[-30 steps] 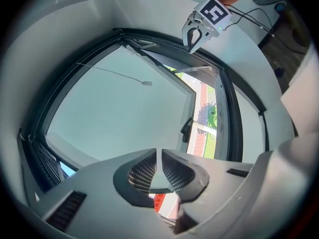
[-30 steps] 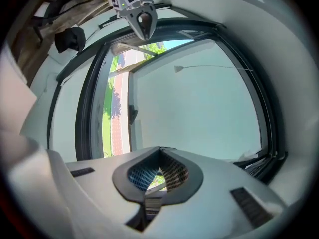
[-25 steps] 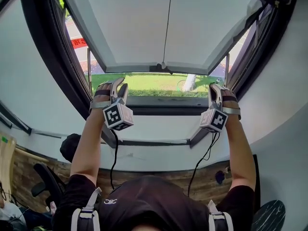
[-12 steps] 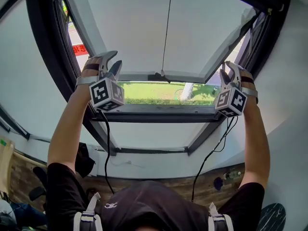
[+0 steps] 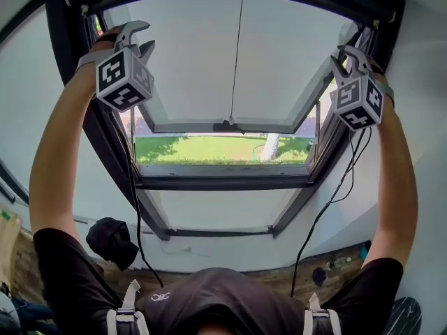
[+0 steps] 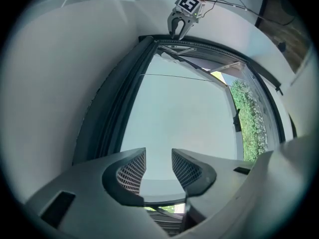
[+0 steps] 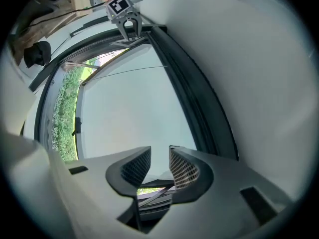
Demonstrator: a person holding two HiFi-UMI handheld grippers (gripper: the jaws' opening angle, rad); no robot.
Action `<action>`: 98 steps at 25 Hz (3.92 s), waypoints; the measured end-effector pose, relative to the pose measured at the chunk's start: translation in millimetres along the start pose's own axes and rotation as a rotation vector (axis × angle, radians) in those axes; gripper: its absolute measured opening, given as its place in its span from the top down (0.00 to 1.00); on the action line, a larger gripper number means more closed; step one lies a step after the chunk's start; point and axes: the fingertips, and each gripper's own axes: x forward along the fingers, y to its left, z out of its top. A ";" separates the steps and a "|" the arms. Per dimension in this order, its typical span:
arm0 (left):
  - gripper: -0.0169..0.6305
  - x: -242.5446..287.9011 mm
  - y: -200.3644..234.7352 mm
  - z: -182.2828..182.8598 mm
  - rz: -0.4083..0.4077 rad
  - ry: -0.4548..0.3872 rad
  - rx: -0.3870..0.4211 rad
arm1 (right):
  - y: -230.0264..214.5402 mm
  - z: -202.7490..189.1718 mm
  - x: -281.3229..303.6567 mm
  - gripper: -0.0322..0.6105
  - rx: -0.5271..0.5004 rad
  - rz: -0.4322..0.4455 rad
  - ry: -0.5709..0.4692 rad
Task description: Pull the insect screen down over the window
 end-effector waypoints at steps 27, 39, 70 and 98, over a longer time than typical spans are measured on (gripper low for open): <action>0.84 42.8 89.2 -10.7 -0.084 0.070 -0.013 | -107.4 -10.3 24.3 0.90 -0.112 0.004 0.064; 0.91 42.1 87.2 -12.0 -0.168 0.090 0.045 | -108.9 -29.1 36.6 0.85 -0.116 0.030 0.112; 0.93 32.3 17.9 -20.2 -0.274 0.039 0.048 | -37.2 -54.9 69.3 0.91 -0.178 0.198 0.231; 0.93 -7.5 -215.9 -55.8 -0.668 0.104 0.100 | 183.1 -123.9 24.9 0.90 -0.198 0.534 0.379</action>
